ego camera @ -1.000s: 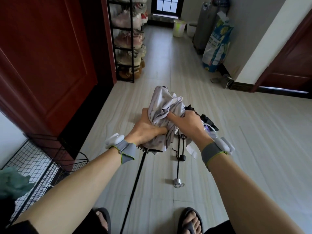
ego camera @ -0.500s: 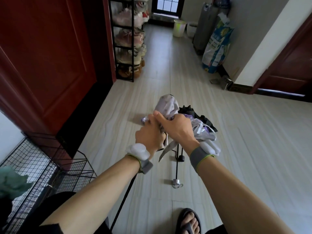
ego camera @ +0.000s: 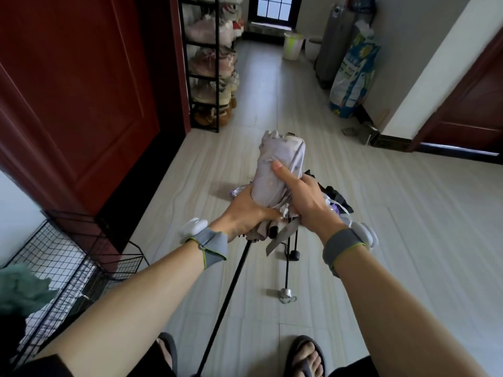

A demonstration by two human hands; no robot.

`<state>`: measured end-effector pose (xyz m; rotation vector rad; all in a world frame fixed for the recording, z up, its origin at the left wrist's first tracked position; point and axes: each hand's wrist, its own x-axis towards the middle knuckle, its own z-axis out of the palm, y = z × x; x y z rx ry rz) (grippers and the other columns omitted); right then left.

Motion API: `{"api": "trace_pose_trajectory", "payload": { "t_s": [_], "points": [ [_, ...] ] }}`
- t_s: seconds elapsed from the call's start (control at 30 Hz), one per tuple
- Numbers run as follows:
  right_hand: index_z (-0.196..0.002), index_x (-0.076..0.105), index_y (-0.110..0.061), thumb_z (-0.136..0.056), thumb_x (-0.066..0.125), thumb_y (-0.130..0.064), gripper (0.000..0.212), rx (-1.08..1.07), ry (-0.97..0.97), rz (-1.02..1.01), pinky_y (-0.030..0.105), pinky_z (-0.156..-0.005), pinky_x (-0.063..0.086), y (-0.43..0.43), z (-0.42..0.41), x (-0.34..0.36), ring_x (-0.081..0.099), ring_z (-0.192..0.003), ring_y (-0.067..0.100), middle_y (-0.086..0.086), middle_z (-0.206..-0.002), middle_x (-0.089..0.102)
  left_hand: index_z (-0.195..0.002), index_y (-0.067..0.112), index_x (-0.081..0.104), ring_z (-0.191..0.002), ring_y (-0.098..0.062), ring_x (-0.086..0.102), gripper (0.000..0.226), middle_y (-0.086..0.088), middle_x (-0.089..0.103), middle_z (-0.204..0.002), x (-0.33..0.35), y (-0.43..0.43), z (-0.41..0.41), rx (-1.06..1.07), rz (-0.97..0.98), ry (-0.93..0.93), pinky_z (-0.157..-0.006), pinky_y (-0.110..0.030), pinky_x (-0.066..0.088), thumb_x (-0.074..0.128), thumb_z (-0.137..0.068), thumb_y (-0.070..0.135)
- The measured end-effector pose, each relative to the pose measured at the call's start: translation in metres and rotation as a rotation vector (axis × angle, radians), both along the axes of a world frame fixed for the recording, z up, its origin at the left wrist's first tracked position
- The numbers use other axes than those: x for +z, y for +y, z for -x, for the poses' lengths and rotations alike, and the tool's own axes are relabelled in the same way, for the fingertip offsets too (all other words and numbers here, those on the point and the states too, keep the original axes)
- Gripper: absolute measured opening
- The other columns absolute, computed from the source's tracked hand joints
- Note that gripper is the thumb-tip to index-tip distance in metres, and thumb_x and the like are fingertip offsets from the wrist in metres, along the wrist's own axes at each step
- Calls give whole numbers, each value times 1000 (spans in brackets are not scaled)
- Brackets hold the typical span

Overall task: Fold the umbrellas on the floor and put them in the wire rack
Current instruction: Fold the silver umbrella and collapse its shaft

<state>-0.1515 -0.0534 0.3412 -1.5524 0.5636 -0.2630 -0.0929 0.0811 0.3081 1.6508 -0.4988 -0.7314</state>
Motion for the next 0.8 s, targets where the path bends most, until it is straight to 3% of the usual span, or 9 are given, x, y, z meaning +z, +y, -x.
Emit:
{"api": "trace_pose_trajectory", "payload": {
  "t_s": [0.07,0.17,0.23,0.33,0.4,0.53,0.63,0.73,0.8],
  "points": [
    [-90,75,-6,-82,74,-64,58,-23,91,213,29,-62,55,-2,-1,2,72,-69,13,2,-82,79,-98,2,59,-42,-26,57,37,-20,67,-64,-6,-4,-4,94,-71,-15,-40,-25,41,77,-67,13],
    [-58,53,-11,-86,68,-66,63,-53,209,500,25,-51,43,-1,-1,-3,54,-49,12,-2,-52,56,-97,17,58,-50,-21,62,36,-8,71,-71,-15,-6,-12,155,-286,-143,-45,-24,43,74,-64,22],
    [-53,45,-15,-90,65,-61,63,-55,246,614,28,-53,41,3,-4,-5,51,-50,13,-2,-49,50,-103,22,56,-63,-22,67,40,-3,70,-77,-16,-7,-14,157,-405,-197,-55,-26,49,73,-67,26],
    [-52,45,-13,-96,61,-53,62,-49,233,725,33,-59,43,9,-10,-2,54,-56,22,4,-51,52,-103,24,43,-84,-30,65,42,-5,65,-90,-16,-16,-9,306,-595,-389,-78,-41,57,71,-73,27],
    [-55,46,-14,-98,58,-50,58,-63,233,774,32,-62,41,11,-12,-1,56,-63,26,4,-55,54,-104,23,40,-87,-33,62,42,-6,64,-94,-17,-24,-3,396,-605,-464,-79,-41,53,70,-74,24],
    [-70,61,-9,-96,49,-37,40,0,385,662,35,-70,45,6,-7,-7,61,-81,32,9,-76,64,-117,19,38,-83,-33,63,43,-10,66,-102,-33,-24,3,369,-716,-630,-69,-38,47,63,-83,22],
    [-77,61,-10,-88,45,-39,34,25,399,490,40,-77,47,3,-3,-9,57,-87,33,13,-93,66,-129,13,35,-87,-39,65,42,-13,61,-115,-43,-21,7,319,-697,-781,-63,-40,44,54,-92,19],
    [-73,56,-17,-82,54,-47,32,-2,330,225,33,-63,38,-4,0,-10,49,-68,20,2,-76,55,-122,11,44,-63,-28,64,56,-11,61,-94,-53,-21,8,358,-751,-1105,-47,-29,30,75,-76,18],
    [-76,59,-18,-80,64,-58,41,31,325,127,30,-60,40,-8,3,-13,50,-63,14,-3,-73,56,-121,7,47,-52,-22,58,68,-9,62,-80,-59,-22,11,312,-832,-1251,-44,-27,29,82,-64,15]
  ]
}}
